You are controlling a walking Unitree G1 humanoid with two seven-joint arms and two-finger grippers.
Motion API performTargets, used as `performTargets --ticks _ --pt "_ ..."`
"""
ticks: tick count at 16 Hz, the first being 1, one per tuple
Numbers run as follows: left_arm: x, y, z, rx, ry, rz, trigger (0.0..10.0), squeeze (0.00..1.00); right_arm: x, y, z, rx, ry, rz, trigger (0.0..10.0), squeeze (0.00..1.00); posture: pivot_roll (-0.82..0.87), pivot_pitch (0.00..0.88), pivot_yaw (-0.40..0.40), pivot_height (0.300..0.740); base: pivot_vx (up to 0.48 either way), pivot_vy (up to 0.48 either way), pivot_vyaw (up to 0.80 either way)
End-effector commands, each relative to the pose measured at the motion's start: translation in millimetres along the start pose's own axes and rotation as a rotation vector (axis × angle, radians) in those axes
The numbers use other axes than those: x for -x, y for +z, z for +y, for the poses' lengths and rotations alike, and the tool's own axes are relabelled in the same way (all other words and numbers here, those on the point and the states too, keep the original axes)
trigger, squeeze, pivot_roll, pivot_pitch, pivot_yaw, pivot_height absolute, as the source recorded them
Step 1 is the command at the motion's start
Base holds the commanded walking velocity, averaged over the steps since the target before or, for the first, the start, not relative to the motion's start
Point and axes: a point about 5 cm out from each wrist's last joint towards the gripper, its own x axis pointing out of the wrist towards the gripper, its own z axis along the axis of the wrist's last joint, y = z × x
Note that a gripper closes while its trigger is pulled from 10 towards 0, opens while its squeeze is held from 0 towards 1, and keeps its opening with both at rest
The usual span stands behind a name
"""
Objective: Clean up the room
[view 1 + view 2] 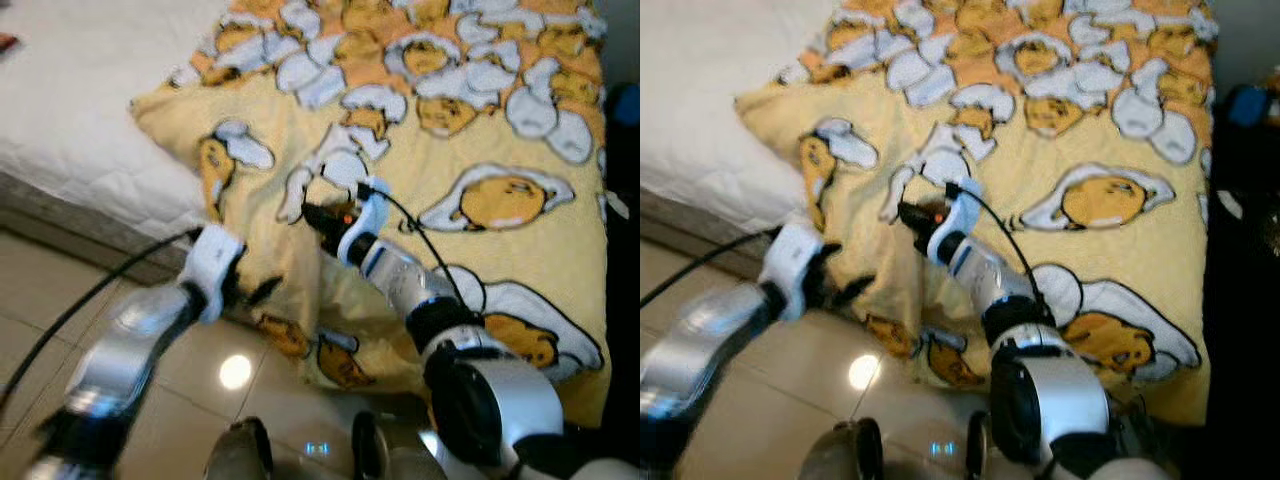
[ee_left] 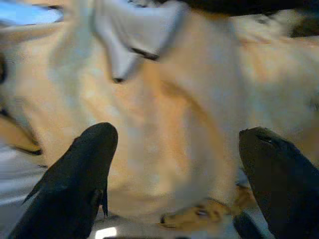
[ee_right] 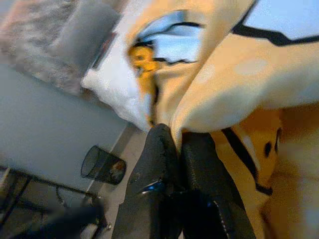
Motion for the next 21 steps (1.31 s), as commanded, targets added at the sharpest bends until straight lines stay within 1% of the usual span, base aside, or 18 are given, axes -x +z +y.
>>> performTargets --ticks 1,2,3,4,5,6,7,8,9,10,11,13,15,16,17,18,20,21 --pt "-7.8 1.3 13.6 0.104 0.122 -0.052 10.0 1.00 -3.8 -16.2 10.6 0.021 0.056 0.053 0.0 0.00 -0.10 0.147 0.014 0.740 0.000 0.000 0.00" --pt "-11.2 4.7 16.5 0.142 0.147 -0.082 10.0 1.00 -3.6 -16.3 10.5 0.027 0.057 0.056 0.0 0.00 -0.10 0.148 0.014 0.740 0.000 0.000 0.00" --pt "-19.5 9.5 20.0 0.176 0.178 -0.114 10.0 1.00 -3.4 -15.2 9.6 0.010 0.047 0.045 0.0 0.00 -0.11 0.147 0.014 0.740 0.000 0.000 0.00" --pt "-26.7 8.7 17.1 0.153 0.166 -0.103 10.0 0.76 -3.3 -14.1 9.1 -0.004 0.040 0.036 0.0 0.00 -0.11 0.147 0.011 0.740 0.000 0.000 0.00" --pt "-34.9 7.4 9.1 0.147 0.126 -0.097 10.0 0.42 -3.2 -13.8 9.2 -0.008 0.039 0.035 0.0 0.00 -0.11 0.147 0.010 0.740 0.000 0.000 0.00" --pt "-43.7 8.7 -1.5 0.136 0.082 -0.106 10.0 0.03 -3.1 -14.1 9.9 -0.006 0.041 0.037 0.0 0.00 -0.12 0.146 0.007 0.740 0.000 0.000 0.00" --pt "-49.3 9.2 -10.9 0.119 0.036 -0.107 10.0 0.00 -3.2 -14.5 10.5 -0.003 0.044 0.039 0.0 0.00 -0.12 0.144 0.005 0.740 0.000 0.000 0.00" --pt "-51.3 7.6 -17.6 0.092 -0.004 -0.091 10.0 0.00 -3.5 -14.6 10.6 -0.001 0.041 0.041 0.0 0.00 -0.12 0.142 0.005 0.740 0.000 0.000 0.00" --pt "-53.2 -0.5 -31.2 -0.003 -0.091 -0.025 10.0 0.00 -4.1 -12.7 9.6 -0.001 0.021 0.037 0.0 0.00 -0.12 0.138 0.006 0.740 0.000 0.000 0.00" --pt "-53.1 -2.9 -31.5 -0.013 -0.086 -0.010 10.0 0.00 -4.3 -11.3 9.0 -0.003 0.011 0.031 0.0 0.00 -0.12 0.138 0.007 0.740 0.000 0.000 0.00" --pt "-54.3 -4.3 -30.5 -0.006 -0.060 -0.019 10.0 0.00 -4.5 -10.7 9.3 -0.002 0.011 0.031 0.0 0.00 -0.13 0.138 0.010 0.740 0.000 0.000 0.00" --pt "-57.9 -5.3 -30.9 0.031 -0.020 -0.043 10.0 0.00 -4.6 -11.0 9.9 0.000 0.013 0.032 0.0 0.00 -0.13 0.136 0.010 0.740 0.000 0.000 0.00" --pt "-66.1 -3.7 -23.6 0.080 0.112 -0.060 10.0 0.00 -4.3 -11.8 10.2 0.001 0.017 0.035 0.0 0.00 -0.13 0.134 0.010 0.740 0.000 0.000 0.00" --pt "-68.0 -2.9 -21.6 0.113 0.146 -0.070 8.2 0.00 -4.1 -12.0 10.0 0.001 0.017 0.036 0.0 0.00 -0.13 0.134 0.008 0.740 0.000 0.000 0.00" --pt "-71.9 -2.3 -20.6 0.186 0.191 -0.094 2.8 0.00 -3.6 -12.7 9.5 -0.001 0.016 0.038 0.0 0.00 -0.13 0.133 0.007 0.740 0.000 0.000 0.00" --pt "-74.4 -2.5 -23.3 0.213 0.185 -0.101 0.0 0.00 -3.4 -13.3 9.2 0.000 0.016 0.040 0.0 0.00 -0.14 0.133 0.006 0.740 0.000 0.000 0.00" --pt "-82.0 -2.7 -35.1 0.222 0.152 -0.100 0.0 0.00 -2.5 -14.6 7.8 0.000 0.012 0.046 0.0 0.00 -0.14 0.134 0.006 0.740 0.000 0.000 0.00" --pt "-83.1 -2.4 -37.5 0.222 0.141 -0.100 0.0 0.00 -2.2 -14.6 7.4 0.000 0.010 0.046 0.0 0.00 -0.14 0.136 0.007 0.740 0.000 0.000 0.00"
